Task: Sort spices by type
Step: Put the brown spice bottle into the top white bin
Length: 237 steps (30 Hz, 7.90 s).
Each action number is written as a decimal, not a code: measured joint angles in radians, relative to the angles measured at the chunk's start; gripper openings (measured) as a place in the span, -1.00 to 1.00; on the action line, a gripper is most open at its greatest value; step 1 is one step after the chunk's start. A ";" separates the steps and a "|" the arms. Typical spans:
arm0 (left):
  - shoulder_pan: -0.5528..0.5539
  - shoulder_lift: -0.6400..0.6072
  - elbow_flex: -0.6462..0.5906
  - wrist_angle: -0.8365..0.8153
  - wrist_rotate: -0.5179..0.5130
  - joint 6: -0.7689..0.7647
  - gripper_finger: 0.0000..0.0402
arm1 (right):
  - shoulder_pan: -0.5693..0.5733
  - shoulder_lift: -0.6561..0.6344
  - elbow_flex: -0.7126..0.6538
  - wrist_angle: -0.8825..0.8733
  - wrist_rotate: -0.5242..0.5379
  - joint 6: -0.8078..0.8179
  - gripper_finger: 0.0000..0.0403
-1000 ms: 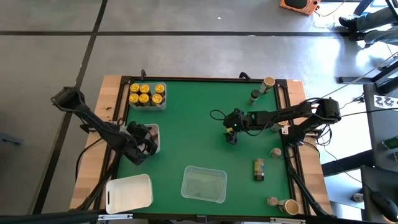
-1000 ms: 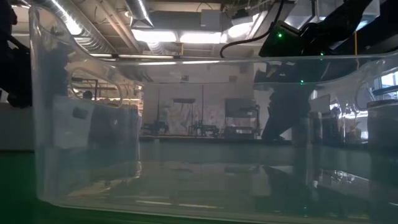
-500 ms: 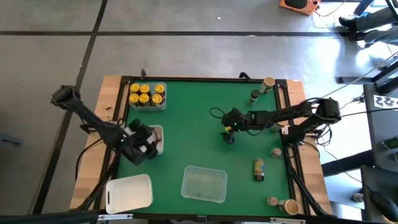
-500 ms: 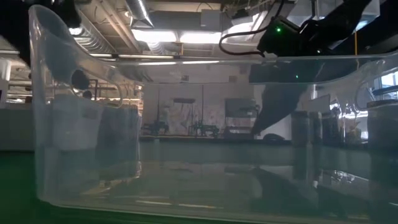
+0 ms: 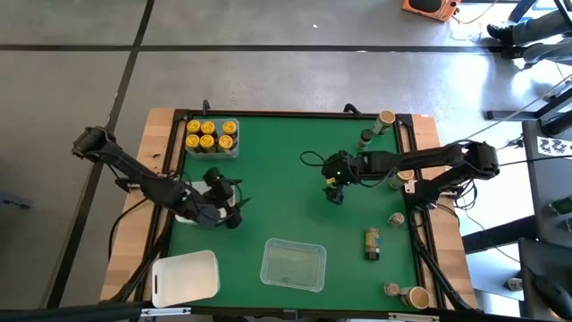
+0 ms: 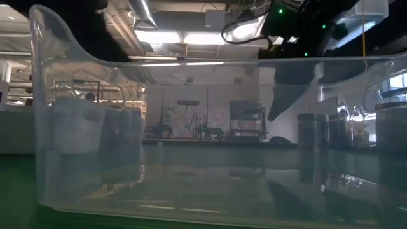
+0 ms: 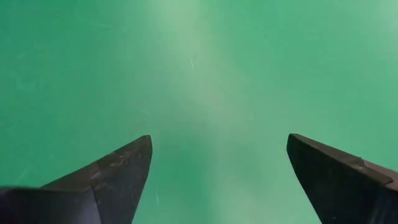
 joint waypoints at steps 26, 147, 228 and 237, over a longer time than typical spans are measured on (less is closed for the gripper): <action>0.266 0.408 -0.054 0.745 0.542 0.370 0.50 | 0.282 -0.321 0.008 -0.854 -0.131 0.692 0.85; 0.228 0.408 -0.054 0.746 0.541 0.427 0.50 | 0.292 0.007 0.171 -0.737 0.000 0.649 -0.09; 0.481 1.035 0.925 0.116 0.858 0.506 0.48 | 0.359 -0.188 -0.476 0.181 0.375 0.419 0.62; 0.483 1.048 0.926 0.136 0.858 0.557 -0.05 | 0.360 -0.188 -0.478 0.206 0.391 0.407 0.62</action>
